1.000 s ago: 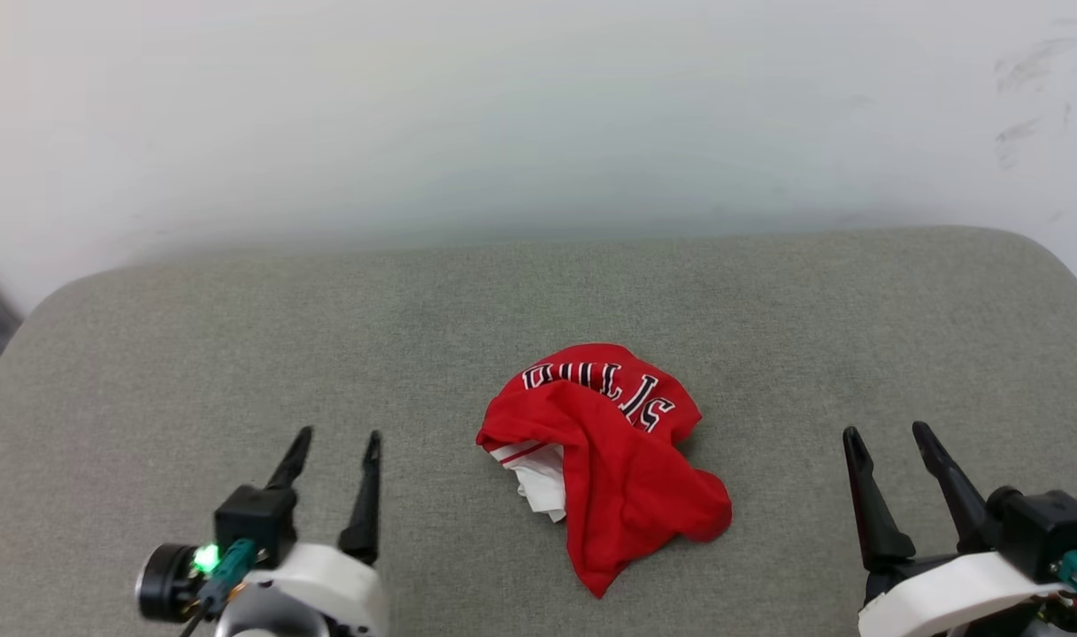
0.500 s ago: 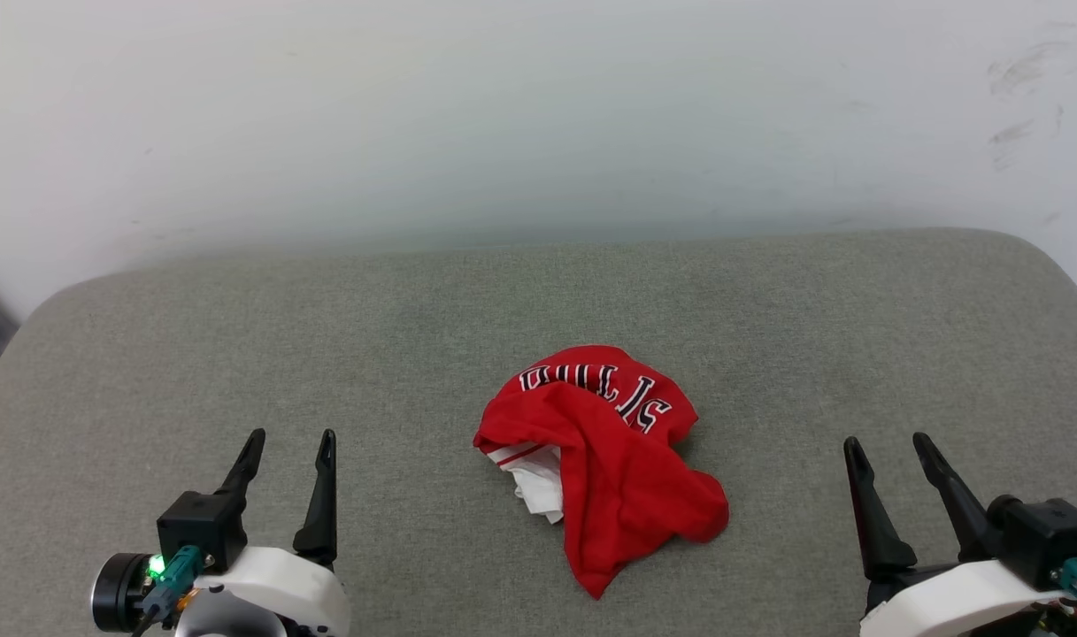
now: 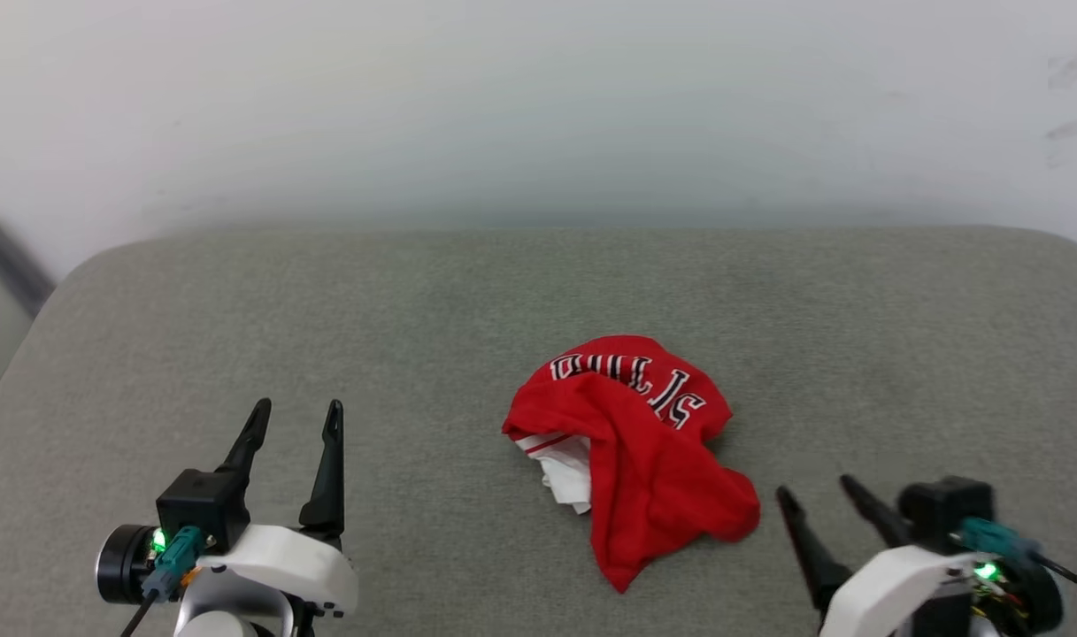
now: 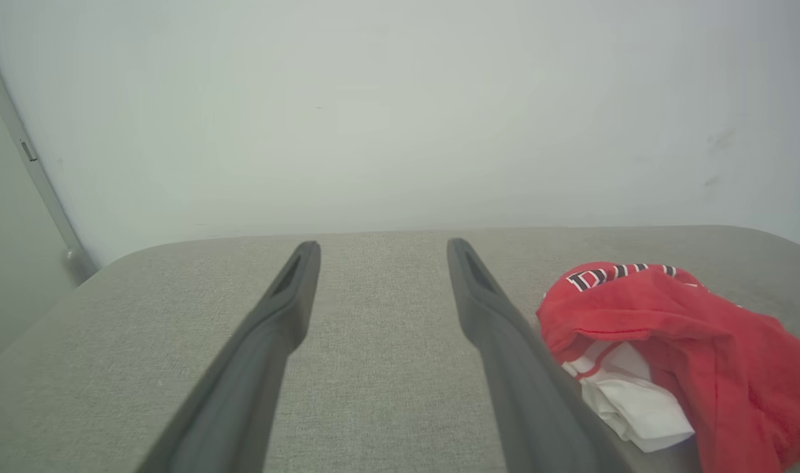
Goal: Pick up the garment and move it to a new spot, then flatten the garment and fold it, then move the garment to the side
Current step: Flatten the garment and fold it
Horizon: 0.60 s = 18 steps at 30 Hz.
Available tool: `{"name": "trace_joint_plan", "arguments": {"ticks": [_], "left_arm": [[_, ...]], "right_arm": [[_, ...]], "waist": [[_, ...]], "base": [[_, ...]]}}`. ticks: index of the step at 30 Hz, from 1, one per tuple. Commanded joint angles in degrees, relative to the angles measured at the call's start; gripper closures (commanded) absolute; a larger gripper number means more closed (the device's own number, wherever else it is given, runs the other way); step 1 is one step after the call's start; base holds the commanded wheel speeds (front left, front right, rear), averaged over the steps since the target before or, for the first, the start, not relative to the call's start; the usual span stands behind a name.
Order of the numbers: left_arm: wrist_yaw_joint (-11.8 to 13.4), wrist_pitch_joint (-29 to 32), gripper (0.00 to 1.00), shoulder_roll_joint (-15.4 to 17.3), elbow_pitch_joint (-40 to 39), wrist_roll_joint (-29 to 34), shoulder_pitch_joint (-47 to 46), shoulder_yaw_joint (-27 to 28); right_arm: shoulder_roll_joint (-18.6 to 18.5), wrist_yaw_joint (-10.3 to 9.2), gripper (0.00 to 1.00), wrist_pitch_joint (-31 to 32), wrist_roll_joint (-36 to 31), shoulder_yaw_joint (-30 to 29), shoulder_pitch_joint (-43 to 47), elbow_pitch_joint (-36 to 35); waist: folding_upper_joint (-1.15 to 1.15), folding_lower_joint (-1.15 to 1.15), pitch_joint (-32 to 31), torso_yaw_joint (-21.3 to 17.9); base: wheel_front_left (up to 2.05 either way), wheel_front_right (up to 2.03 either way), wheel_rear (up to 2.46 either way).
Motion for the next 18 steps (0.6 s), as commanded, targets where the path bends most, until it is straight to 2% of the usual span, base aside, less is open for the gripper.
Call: {"name": "trace_joint_plan", "arguments": {"ticks": [1, 5, 9, 13, 18], "left_arm": [[0.02, -0.36, 0.0, -0.31, -0.35, 0.49, -0.58, 0.16], [-0.09, -0.42, 0.0, -1.11, -1.46, 1.29, -1.28, 0.28], [-0.7, -0.47, 0.0, -1.9, -2.54, 2.14, -2.12, 0.26], [-1.25, -0.42, 0.0, -2.65, -3.37, 3.1, -2.97, 0.6], [-2.23, -0.43, 0.0, -3.68, -3.9, 4.08, -4.37, 1.0]], "right_arm": [[-1.09, -0.02, 0.0, 2.43, 0.01, 1.17, -1.1, 0.19], [-5.55, -0.02, 0.0, 11.94, 1.95, 6.94, -2.96, -0.26], [-9.48, -0.02, 0.0, 18.71, 4.76, 12.61, -5.77, 0.33], [-11.57, -0.02, 0.0, 21.45, 7.04, 17.92, -9.3, 2.47], [-12.6, -0.02, 0.0, 21.28, 8.77, 23.22, -14.4, 8.38]], "waist": [[0.0, 0.0, 0.92, 1.53], [0.0, 0.0, 2.29, 4.21], [0.0, 0.0, 4.17, 6.35], [0.0, 0.0, 6.16, 7.74], [0.0, 0.0, 9.35, 8.61]], "base": [[0.0, 0.0, 0.0], [0.0, 0.0, 0.0], [0.0, 0.0, 0.0], [0.0, 0.0, 0.0], [0.0, 0.0, 0.0]]}}
